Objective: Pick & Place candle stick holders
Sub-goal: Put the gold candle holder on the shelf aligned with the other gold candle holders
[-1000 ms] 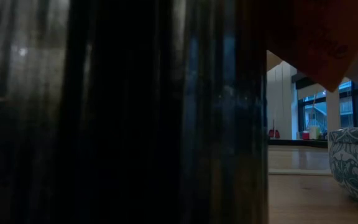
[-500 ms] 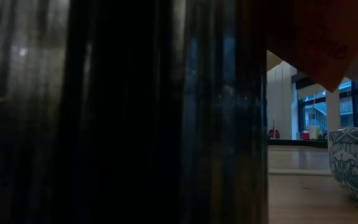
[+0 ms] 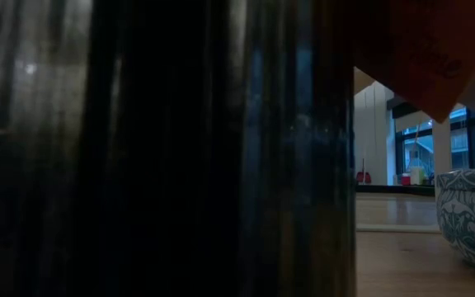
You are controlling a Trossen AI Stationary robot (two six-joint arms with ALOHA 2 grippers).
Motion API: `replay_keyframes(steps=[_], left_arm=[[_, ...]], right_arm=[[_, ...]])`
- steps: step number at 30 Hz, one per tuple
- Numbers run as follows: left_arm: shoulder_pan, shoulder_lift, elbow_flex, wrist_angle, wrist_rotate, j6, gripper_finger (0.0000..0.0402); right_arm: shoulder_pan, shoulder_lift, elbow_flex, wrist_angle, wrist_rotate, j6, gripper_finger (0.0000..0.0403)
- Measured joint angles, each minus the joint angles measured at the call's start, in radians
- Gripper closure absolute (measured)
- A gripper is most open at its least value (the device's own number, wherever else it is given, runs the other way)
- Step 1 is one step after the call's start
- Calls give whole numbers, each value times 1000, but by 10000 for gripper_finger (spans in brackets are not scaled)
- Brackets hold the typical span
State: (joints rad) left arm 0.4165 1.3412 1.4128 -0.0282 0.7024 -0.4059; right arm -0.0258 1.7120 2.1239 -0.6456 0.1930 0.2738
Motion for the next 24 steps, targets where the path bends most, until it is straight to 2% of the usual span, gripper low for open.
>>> replay_keyframes(steps=[6,10,15,19,24], left_arm=[[83,-59,0,-142,27,11,295],[152,-95,0,-253,15,30,269],[195,-152,-1,-341,12,77,260],[200,-205,-1,-376,-72,119,259],[193,-254,-1,-391,-140,125,259]], right_arm=[[-3,-39,5,-28,108,-24,388],[-1,-58,1,-102,129,-28,388],[11,-103,4,-254,198,19,388],[55,-131,2,-347,279,37,388],[108,-173,3,-385,290,36,388]])
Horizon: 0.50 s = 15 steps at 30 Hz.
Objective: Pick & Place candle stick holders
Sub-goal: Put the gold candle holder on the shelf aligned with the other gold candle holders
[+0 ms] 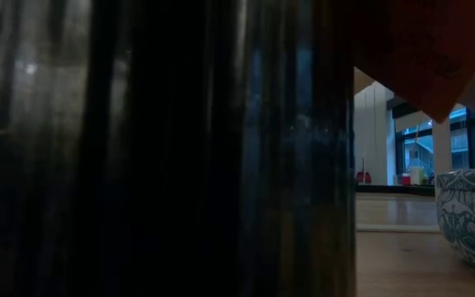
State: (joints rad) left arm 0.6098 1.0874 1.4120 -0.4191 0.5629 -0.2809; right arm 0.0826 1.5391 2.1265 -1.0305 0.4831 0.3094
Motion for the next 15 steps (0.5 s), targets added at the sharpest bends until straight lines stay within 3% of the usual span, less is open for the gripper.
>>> replay_keyframes(steps=[8,15], left_arm=[[-83,-28,0,-1,-119,-78,259],[-248,-28,0,3,-369,-139,258]], right_arm=[[125,-30,0,-176,55,35,388],[277,-82,0,-322,134,108,388]])
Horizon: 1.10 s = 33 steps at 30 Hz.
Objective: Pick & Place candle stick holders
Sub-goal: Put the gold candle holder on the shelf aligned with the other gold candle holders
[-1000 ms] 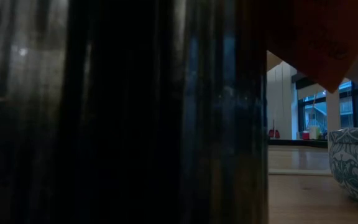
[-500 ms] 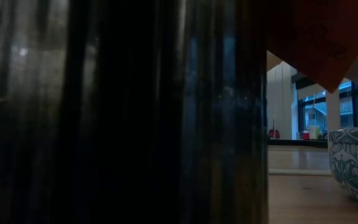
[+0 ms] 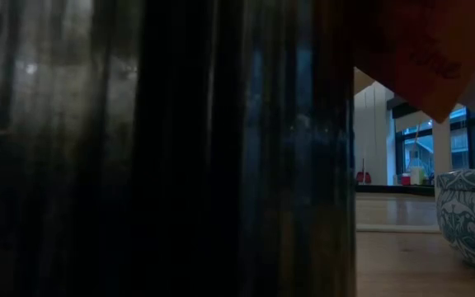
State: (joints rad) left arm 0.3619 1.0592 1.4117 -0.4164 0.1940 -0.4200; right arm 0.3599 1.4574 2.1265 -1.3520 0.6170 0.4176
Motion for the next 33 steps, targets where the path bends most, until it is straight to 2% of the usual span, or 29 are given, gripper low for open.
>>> replay_keyframes(steps=[5,8,11,14,19,24,30,33], left_arm=[[-140,0,0,0,-205,-16,258],[-227,0,0,1,-332,-17,258],[-298,3,0,2,-453,-23,258],[-347,7,-1,1,-530,-31,258],[-386,11,-1,0,-585,-52,258],[-400,10,-1,1,-588,-66,258],[-407,10,-1,1,-594,-68,258],[-407,10,-1,1,-595,-68,258]], right_arm=[[136,-55,-2,-102,111,73,388],[210,-107,-52,-115,173,115,388],[262,-173,-161,-82,218,174,388],[290,-252,-335,22,228,205,388],[293,-408,-700,367,193,205,388],[256,-545,-1025,744,111,141,389],[150,-646,-1299,969,5,102,389],[99,-663,-1386,1044,-80,2,389]])
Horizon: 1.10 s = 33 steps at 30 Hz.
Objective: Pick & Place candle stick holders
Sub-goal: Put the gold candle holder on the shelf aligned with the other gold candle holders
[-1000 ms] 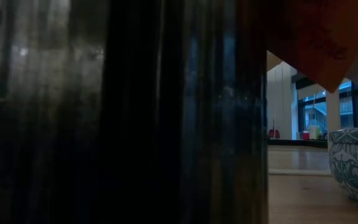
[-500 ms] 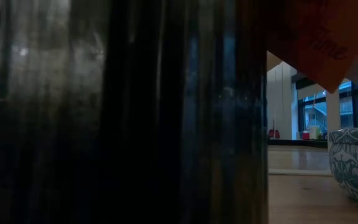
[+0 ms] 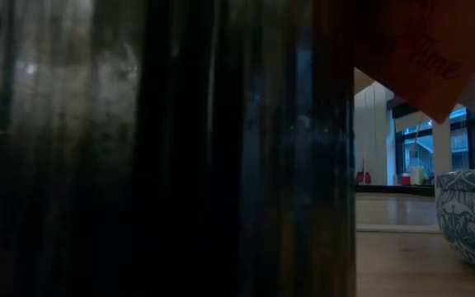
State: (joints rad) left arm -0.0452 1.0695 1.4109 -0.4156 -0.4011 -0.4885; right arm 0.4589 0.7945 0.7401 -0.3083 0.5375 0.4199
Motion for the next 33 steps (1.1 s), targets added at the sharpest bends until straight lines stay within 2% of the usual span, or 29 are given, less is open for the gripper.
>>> replay_keyframes(steps=[5,10,12,19,24,29,33], left_arm=[[0,0,0,0,0,-6,258],[0,0,0,-8,0,-15,258],[0,1,0,-8,1,-24,258],[0,13,0,-7,1,-43,258],[0,23,0,-9,10,-52,258],[0,24,0,-9,18,-69,258],[0,25,0,-10,28,-75,258]], right_arm=[[-37,22,-74,188,-135,-189,389],[-54,61,-74,287,-159,-275,389],[-72,79,-74,304,-165,-288,389],[-159,171,-74,344,-300,-311,389],[-202,222,-74,388,-322,-350,389],[-250,270,-74,389,-405,-353,389],[-265,297,-74,404,-422,-353,389]])
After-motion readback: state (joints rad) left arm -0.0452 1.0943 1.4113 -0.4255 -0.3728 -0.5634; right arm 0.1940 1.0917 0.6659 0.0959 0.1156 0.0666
